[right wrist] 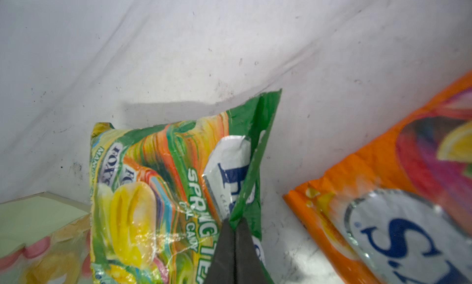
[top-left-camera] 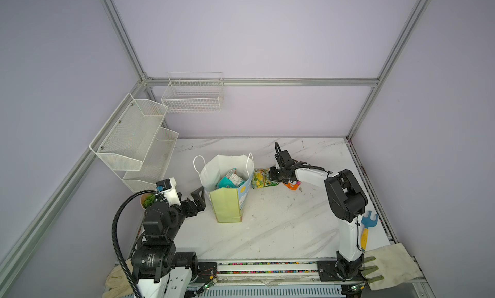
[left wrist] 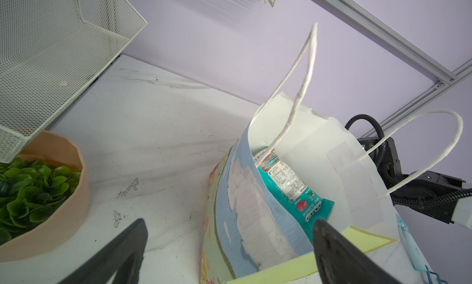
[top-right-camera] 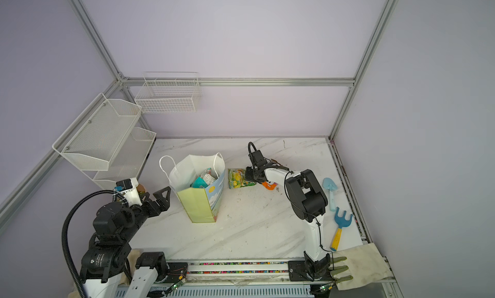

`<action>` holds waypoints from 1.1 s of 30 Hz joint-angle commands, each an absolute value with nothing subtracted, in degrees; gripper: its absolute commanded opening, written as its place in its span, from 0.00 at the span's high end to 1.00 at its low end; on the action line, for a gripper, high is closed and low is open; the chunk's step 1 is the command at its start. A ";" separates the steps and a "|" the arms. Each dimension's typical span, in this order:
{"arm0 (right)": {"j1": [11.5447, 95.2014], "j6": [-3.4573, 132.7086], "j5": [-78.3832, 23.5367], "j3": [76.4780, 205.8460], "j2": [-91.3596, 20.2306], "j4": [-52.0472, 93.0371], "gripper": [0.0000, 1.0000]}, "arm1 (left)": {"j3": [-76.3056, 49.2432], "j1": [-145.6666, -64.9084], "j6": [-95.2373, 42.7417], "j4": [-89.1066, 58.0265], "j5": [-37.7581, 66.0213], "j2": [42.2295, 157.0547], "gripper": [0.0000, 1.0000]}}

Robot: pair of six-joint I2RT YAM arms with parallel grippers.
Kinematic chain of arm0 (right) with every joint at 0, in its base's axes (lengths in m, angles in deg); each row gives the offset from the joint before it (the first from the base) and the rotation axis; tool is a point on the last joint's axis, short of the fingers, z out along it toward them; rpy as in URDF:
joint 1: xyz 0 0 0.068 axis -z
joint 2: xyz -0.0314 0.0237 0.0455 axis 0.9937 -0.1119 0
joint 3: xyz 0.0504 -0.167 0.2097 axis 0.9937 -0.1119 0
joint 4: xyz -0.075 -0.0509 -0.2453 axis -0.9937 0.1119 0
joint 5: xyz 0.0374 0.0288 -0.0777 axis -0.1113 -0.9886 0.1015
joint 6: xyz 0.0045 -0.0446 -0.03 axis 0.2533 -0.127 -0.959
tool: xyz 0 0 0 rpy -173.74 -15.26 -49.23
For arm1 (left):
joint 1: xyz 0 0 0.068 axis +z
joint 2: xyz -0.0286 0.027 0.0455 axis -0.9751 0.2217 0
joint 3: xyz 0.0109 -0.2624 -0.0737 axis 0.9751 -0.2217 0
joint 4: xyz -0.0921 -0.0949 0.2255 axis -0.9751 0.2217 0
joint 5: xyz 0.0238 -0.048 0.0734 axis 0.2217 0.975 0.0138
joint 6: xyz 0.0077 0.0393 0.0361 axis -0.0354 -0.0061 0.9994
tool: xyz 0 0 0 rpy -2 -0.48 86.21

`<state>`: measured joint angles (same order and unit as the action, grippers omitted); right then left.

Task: Place the snacks into the paper bag
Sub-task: Pick up the snack from the top-center of the table.

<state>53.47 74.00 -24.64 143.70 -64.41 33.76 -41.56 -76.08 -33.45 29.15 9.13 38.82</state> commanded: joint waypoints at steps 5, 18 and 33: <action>53.43 74.75 -23.42 142.01 -59.18 38.23 1.00 | -44.10 -76.30 -33.42 26.93 9.37 38.74 0.00; 53.43 75.28 -22.63 142.20 -50.58 38.99 1.00 | -44.12 -76.31 -33.37 26.92 9.37 38.65 0.00; 53.34 76.85 -22.42 142.37 -41.59 39.54 1.00 | -44.01 -76.30 -33.46 27.13 9.35 38.97 0.00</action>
